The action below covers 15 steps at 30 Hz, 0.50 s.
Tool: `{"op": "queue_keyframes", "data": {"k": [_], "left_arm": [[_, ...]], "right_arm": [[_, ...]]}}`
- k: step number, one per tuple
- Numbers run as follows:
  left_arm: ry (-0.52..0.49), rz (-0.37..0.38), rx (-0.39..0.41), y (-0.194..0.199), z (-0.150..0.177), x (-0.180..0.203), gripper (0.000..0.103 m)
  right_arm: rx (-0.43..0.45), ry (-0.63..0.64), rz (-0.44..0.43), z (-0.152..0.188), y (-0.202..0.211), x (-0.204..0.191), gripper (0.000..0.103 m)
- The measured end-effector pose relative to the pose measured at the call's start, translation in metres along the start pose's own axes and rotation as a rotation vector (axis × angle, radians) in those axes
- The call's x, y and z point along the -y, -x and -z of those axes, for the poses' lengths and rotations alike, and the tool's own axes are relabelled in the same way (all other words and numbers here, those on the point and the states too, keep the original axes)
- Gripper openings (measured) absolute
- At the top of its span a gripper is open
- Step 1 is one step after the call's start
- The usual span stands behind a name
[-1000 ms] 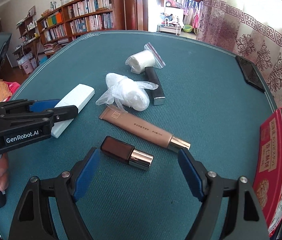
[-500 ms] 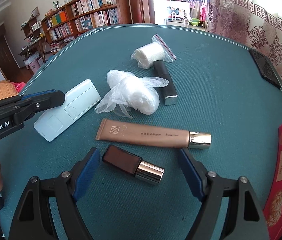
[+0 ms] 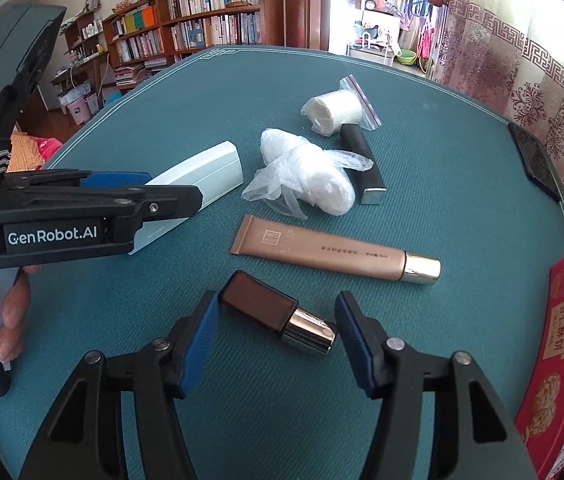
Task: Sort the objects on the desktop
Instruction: 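Grasp the white remote with the left gripper while the right grasps the dark foundation bottle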
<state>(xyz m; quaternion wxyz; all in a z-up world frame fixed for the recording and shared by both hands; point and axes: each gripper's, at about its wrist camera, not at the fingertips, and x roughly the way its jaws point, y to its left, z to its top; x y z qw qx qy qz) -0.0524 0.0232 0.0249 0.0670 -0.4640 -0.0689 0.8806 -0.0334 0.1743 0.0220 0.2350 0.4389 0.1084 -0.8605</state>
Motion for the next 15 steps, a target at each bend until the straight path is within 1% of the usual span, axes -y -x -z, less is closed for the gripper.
{"op": "queue_keyframes", "data": {"k": [2, 4, 5, 6, 7, 8, 9, 11, 15], "left_arm": [[-0.026, -0.019, -0.013, -0.006, 0.002, 0.005, 0.063], [-0.058, -0.047, 0.004, -0.008, 0.003, 0.01, 0.063], [-0.069, -0.048, 0.012, -0.008, 0.004, 0.012, 0.058], [-0.072, -0.043, 0.013, -0.008, 0.005, 0.013, 0.029], [-0.067, -0.034, 0.009, -0.008, 0.004, 0.013, 0.019], [-0.051, -0.028, 0.014, -0.007, 0.004, 0.01, 0.019], [-0.04, -0.025, 0.022, -0.004, 0.003, 0.007, 0.017], [-0.024, -0.019, 0.046, 0.001, 0.002, 0.004, 0.017], [-0.031, 0.006, 0.099, 0.015, 0.0, 0.004, 0.017]], "right_arm": [[0.004, -0.008, 0.002, 0.0, 0.001, 0.002, 0.064], [0.008, -0.022, 0.006, 0.001, 0.0, 0.004, 0.064], [0.01, -0.031, 0.007, 0.0, 0.0, 0.006, 0.064], [0.015, -0.043, 0.008, 0.002, 0.002, 0.007, 0.064], [0.022, -0.054, 0.007, 0.003, 0.004, 0.009, 0.064], [0.029, -0.066, 0.005, 0.004, 0.006, 0.01, 0.064], [0.038, -0.077, 0.002, 0.005, 0.009, 0.012, 0.064], [0.055, -0.099, -0.002, 0.008, 0.015, 0.014, 0.064], [0.09, -0.136, 0.002, 0.012, 0.028, 0.018, 0.064]]}}
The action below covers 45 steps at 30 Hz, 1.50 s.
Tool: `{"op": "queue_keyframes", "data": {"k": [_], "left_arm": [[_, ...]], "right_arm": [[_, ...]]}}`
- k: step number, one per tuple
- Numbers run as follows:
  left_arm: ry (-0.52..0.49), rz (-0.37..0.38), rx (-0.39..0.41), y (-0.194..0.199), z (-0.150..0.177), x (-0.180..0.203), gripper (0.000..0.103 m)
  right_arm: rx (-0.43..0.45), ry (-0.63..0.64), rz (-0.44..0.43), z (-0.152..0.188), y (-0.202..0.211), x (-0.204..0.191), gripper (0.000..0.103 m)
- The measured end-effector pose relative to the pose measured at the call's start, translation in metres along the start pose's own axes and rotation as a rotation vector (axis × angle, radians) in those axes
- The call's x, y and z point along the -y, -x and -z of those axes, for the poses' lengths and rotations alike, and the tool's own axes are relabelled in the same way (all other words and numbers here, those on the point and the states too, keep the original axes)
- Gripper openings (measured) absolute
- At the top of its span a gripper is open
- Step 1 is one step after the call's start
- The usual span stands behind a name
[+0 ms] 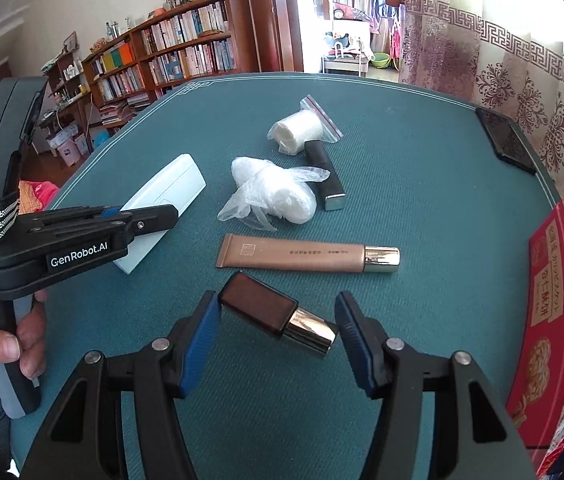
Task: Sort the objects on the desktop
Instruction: 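Grasp the white remote with the left gripper while the right grasps the dark foundation bottle, then carry the remote and bottle into the tin box and open both grippers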
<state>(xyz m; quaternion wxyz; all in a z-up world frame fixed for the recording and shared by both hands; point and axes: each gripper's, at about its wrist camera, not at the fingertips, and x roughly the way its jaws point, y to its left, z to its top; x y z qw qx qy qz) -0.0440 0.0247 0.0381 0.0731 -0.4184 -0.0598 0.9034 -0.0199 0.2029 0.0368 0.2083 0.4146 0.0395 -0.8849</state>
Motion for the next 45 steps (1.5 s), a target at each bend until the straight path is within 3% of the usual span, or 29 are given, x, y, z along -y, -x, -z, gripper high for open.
{"op": "queue_keyframes", "data": {"k": [13, 32, 40, 45], "left_arm": [[-0.043, 0.041, 0.042, 0.019, -0.003, 0.022, 0.017], [-0.188, 0.144, 0.086, 0.057, -0.014, 0.097, 0.017], [-0.265, 0.215, 0.059, 0.053, -0.014, 0.143, 0.017], [-0.321, 0.292, 0.036, 0.051, -0.019, 0.179, 0.017]], "right_arm": [[0.162, -0.112, 0.09, 0.006, 0.062, 0.029, 0.064], [0.263, -0.511, 0.345, 0.054, 0.123, 0.168, 0.063], [0.217, -0.528, 0.353, 0.068, 0.112, 0.185, 0.064], [0.241, -0.508, 0.325, 0.065, 0.12, 0.182, 0.068]]}}
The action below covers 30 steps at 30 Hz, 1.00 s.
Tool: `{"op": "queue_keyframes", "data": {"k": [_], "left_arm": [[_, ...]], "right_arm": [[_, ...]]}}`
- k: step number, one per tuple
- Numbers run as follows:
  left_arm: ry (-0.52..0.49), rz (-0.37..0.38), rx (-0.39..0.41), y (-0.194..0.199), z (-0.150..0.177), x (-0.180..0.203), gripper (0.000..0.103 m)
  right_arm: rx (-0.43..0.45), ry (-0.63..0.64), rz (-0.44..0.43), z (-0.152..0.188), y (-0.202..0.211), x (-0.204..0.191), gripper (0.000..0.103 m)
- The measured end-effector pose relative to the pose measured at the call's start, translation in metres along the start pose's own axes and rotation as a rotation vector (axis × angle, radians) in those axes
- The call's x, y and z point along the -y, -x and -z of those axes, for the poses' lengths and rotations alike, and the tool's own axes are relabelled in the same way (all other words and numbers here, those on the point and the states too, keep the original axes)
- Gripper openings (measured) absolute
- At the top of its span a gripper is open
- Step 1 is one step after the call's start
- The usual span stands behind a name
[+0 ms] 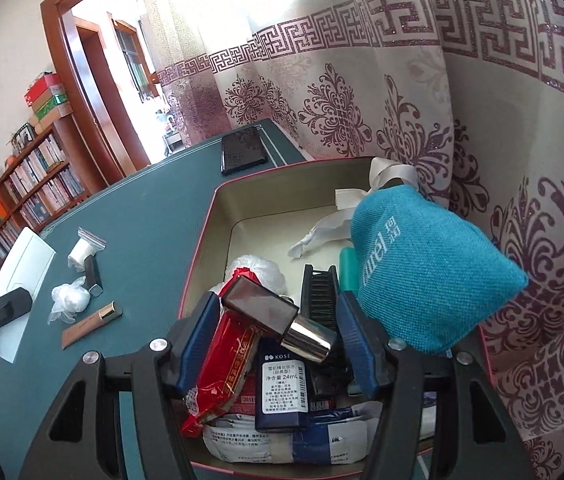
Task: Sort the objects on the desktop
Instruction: 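Carry the remote and bottle into the tin box and open both grippers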
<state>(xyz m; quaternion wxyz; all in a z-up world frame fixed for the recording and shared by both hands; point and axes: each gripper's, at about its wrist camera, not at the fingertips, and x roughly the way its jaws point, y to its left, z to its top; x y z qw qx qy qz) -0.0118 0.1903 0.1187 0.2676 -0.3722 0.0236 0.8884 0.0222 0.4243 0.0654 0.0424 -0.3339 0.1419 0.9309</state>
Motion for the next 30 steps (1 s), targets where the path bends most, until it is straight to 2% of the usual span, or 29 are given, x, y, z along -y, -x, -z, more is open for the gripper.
{"op": "queue_keyframes", "data": {"k": [2, 4, 8, 13, 17, 19, 23, 26, 30], "left_arm": [[-0.023, 0.027, -0.005, -0.007, -0.007, 0.014, 0.017], [-0.044, 0.053, -0.013, -0.015, -0.012, 0.027, 0.017], [-0.056, 0.116, -0.056, -0.036, -0.02, 0.049, 0.017], [-0.065, 0.172, -0.096, -0.055, -0.021, 0.072, 0.017], [-0.084, 0.191, -0.103, -0.068, -0.023, 0.089, 0.017], [-0.087, 0.196, -0.102, -0.075, -0.026, 0.094, 0.017], [-0.084, 0.203, -0.117, -0.09, -0.029, 0.101, 0.018], [-0.064, 0.208, -0.142, -0.099, -0.029, 0.103, 0.021], [-0.033, 0.219, -0.152, -0.102, -0.025, 0.097, 0.035]], "right_arm": [[0.045, 0.005, 0.001, -0.003, 0.01, 0.0, 0.077], [0.095, 0.014, 0.013, -0.005, 0.02, 0.0, 0.079], [0.141, 0.03, 0.035, -0.006, 0.031, 0.003, 0.079], [0.15, 0.011, 0.043, -0.007, 0.035, 0.013, 0.079], [0.164, -0.013, 0.052, -0.008, 0.04, 0.02, 0.079], [0.179, -0.022, 0.102, -0.009, 0.042, 0.024, 0.079], [0.184, -0.071, 0.09, -0.011, 0.046, 0.036, 0.079], [0.206, -0.065, 0.115, -0.013, 0.052, 0.036, 0.079], [0.216, -0.073, 0.117, -0.013, 0.057, 0.037, 0.079]]}}
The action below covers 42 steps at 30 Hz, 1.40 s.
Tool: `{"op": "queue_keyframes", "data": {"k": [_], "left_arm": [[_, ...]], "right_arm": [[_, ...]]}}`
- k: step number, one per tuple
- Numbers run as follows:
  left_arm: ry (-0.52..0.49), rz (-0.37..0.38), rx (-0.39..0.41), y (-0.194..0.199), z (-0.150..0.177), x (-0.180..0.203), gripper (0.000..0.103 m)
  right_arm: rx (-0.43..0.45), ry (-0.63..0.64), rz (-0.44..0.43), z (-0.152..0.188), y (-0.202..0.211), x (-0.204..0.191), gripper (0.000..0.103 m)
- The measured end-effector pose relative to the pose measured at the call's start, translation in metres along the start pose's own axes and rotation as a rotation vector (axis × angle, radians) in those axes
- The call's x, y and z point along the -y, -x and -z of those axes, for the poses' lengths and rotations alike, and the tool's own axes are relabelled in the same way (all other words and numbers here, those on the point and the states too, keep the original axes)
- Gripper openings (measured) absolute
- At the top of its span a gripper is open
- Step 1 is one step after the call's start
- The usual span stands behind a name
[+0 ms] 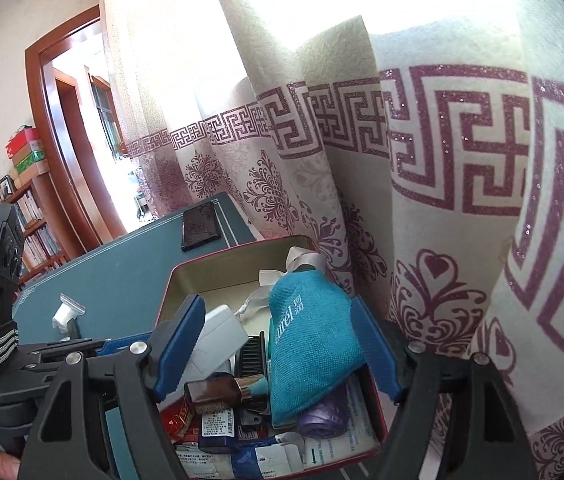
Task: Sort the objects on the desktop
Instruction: 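Carry the remote and bottle into the tin box and open both grippers, then withdraw both grippers from the tin box back to the remaining items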
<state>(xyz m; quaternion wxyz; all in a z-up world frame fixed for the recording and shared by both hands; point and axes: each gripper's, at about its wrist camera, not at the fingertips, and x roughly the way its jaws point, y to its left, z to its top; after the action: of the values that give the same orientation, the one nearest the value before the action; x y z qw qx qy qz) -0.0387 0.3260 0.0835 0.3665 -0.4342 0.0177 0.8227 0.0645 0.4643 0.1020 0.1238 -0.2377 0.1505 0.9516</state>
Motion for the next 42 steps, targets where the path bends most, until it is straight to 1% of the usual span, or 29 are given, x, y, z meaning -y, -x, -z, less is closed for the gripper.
{"op": "queue_keyframes", "data": {"k": [1, 4, 11, 17, 24, 27, 29, 30, 31, 33, 37, 42], "left_arm": [[0.003, -0.006, 0.003, 0.001, 0.001, -0.002, 0.039], [0.016, -0.005, 0.015, 0.008, 0.004, -0.008, 0.043], [0.034, -0.049, 0.045, 0.024, 0.009, -0.024, 0.043], [0.074, -0.08, 0.036, 0.029, 0.016, -0.045, 0.043], [0.116, -0.13, 0.048, 0.042, 0.022, -0.072, 0.043], [0.136, -0.164, 0.053, 0.048, 0.024, -0.084, 0.043], [0.143, -0.2, 0.059, 0.051, 0.025, -0.092, 0.043], [0.144, -0.221, 0.062, 0.053, 0.026, -0.095, 0.045], [0.144, -0.241, 0.066, 0.055, 0.027, -0.098, 0.052], [0.147, -0.283, 0.083, 0.06, 0.028, -0.105, 0.059], [0.143, -0.339, 0.094, 0.069, 0.029, -0.116, 0.059], [0.144, -0.372, 0.084, 0.074, 0.031, -0.13, 0.059]], "right_arm": [[-0.001, 0.0, 0.001, 0.0, 0.0, 0.0, 0.079], [-0.003, 0.001, 0.006, 0.001, -0.001, -0.002, 0.079], [-0.017, 0.023, -0.009, 0.004, -0.001, -0.012, 0.079], [-0.039, 0.06, -0.032, 0.01, -0.005, -0.029, 0.079], [-0.069, 0.08, -0.066, 0.017, -0.009, -0.045, 0.079], [-0.084, 0.084, -0.085, 0.02, -0.012, -0.053, 0.079], [-0.091, 0.094, -0.096, 0.022, -0.012, -0.06, 0.079], [-0.094, 0.099, -0.101, 0.023, -0.012, -0.064, 0.079], [-0.098, 0.104, -0.107, 0.024, -0.012, -0.068, 0.079], [-0.103, 0.114, -0.119, 0.026, -0.013, -0.074, 0.079], [-0.114, 0.136, -0.137, 0.028, -0.015, -0.088, 0.079], [-0.131, 0.162, -0.156, 0.031, -0.018, -0.104, 0.079]]}}
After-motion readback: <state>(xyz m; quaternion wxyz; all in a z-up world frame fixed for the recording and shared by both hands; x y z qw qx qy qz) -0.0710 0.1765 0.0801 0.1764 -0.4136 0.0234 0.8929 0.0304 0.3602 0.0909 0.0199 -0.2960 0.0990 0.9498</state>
